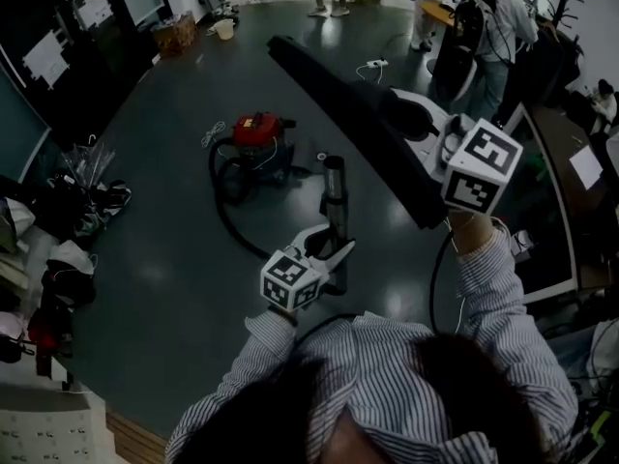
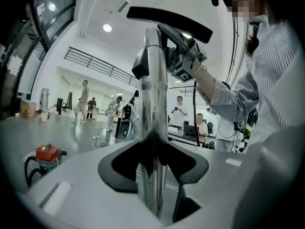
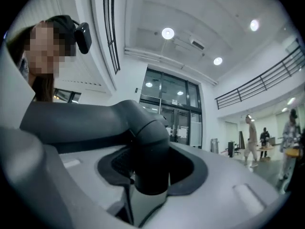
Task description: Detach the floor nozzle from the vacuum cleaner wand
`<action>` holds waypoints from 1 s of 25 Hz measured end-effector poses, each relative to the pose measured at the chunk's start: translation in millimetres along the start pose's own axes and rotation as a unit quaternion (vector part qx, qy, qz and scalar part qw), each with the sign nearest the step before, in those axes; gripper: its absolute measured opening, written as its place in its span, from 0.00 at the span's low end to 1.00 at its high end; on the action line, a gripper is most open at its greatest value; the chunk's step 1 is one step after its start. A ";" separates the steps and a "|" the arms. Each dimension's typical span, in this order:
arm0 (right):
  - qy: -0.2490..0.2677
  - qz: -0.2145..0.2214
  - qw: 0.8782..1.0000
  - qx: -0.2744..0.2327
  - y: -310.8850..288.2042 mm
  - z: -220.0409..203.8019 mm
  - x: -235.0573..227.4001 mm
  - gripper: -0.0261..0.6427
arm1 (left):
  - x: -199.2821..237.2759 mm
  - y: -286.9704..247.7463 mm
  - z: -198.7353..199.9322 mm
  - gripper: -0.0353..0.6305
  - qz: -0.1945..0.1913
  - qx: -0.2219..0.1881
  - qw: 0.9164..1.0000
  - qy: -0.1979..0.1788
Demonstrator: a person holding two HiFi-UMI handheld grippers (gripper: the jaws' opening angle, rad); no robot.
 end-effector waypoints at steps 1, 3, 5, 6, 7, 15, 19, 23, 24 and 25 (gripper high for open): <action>-0.007 -0.012 1.000 0.003 2.5 -5.3 -4.4 0.29 | 3.5 3.9 0.7 0.32 0.005 -0.004 1.000 0.002; -0.047 -0.029 0.998 -0.006 7.9 -28.1 -13.0 0.29 | 10.0 11.9 3.5 0.32 0.015 -0.013 1.000 0.006; -0.105 -0.047 0.993 -0.031 16.5 -59.7 -20.6 0.29 | 13.7 19.4 5.8 0.32 0.027 -0.021 0.999 0.010; -0.134 -0.060 0.988 -0.041 21.8 -76.1 -23.6 0.29 | 14.6 22.5 7.1 0.32 0.033 -0.024 0.999 0.012; -0.160 -0.073 0.983 -0.049 26.9 -91.5 -25.7 0.29 | 15.6 25.2 9.1 0.32 0.039 -0.027 0.999 0.012; -0.277 -0.125 0.952 -0.041 36.7 -187.3 -4.6 0.29 | 15.9 53.7 20.0 0.32 0.077 -0.052 0.996 0.019; -0.268 -0.138 0.953 -0.001 34.1 -209.4 9.4 0.29 | 12.0 59.8 10.8 0.32 0.088 -0.043 0.995 0.026; -0.251 -0.128 0.959 0.013 24.5 -216.1 19.4 0.29 | 13.7 64.1 7.3 0.32 0.091 -0.045 0.995 0.020; -0.248 -0.128 0.960 0.016 22.9 -219.1 21.9 0.29 | 14.1 64.1 5.4 0.32 0.090 -0.043 0.995 0.019; -0.246 -0.129 0.961 0.022 21.8 -222.4 24.3 0.29 | 14.4 63.8 3.3 0.32 0.089 -0.040 0.995 0.019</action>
Point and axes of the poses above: the fingertips, and each gripper's own axes: y backward along the fingers, x to its left, z out of its top, the point moved 7 cm from there along y, backward along the fingers, and after that the axes turned 8 degrees about z, right-handed, at the moved point
